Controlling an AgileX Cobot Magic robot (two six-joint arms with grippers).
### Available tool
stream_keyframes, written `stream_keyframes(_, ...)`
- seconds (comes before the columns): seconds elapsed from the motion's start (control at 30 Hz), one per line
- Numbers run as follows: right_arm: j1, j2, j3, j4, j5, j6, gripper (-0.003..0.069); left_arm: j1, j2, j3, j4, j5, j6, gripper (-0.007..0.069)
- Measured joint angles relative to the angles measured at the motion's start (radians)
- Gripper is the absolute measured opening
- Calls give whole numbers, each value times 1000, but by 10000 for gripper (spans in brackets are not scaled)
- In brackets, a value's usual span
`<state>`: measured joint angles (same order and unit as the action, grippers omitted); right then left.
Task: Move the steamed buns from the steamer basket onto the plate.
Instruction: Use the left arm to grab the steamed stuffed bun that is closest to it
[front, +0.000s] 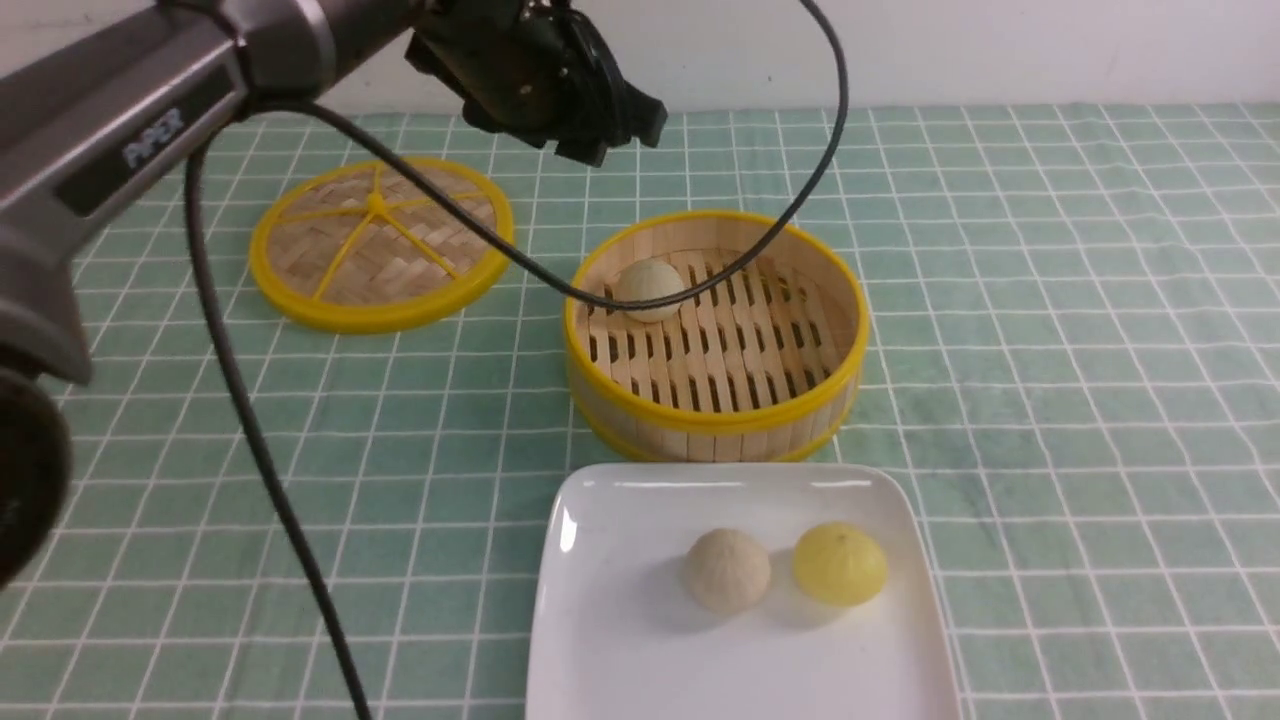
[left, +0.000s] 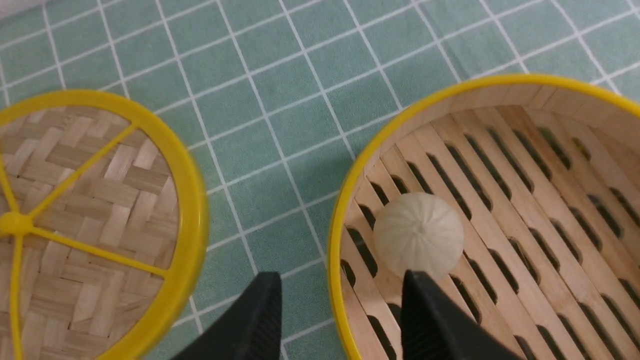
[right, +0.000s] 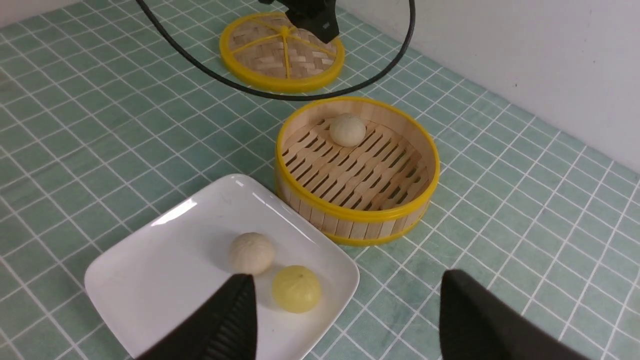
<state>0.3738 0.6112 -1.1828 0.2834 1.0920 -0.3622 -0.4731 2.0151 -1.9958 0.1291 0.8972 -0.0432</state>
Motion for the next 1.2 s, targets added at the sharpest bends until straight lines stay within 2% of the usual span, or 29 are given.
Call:
stream_keyframes(0.23, 0, 0, 0, 0, 0, 0, 484, 17, 107, -155, -53, 75, 4, 351)
stream_keyframes(0.33, 0, 0, 0, 0, 1, 0, 484, 34, 149, -180, -143, 90, 61, 351)
stream_keyframes(0.47, 0, 0, 0, 0, 1, 0, 484, 39, 189, -181, -210, 87, 146, 351)
stream_keyframes(0.6, 0, 0, 0, 0, 1, 0, 484, 39, 225, -182, -261, 85, 178, 351)
stream_keyframes(1.2, 0, 0, 0, 0, 1, 1, 484, 39, 313, -182, -303, 43, 254, 351)
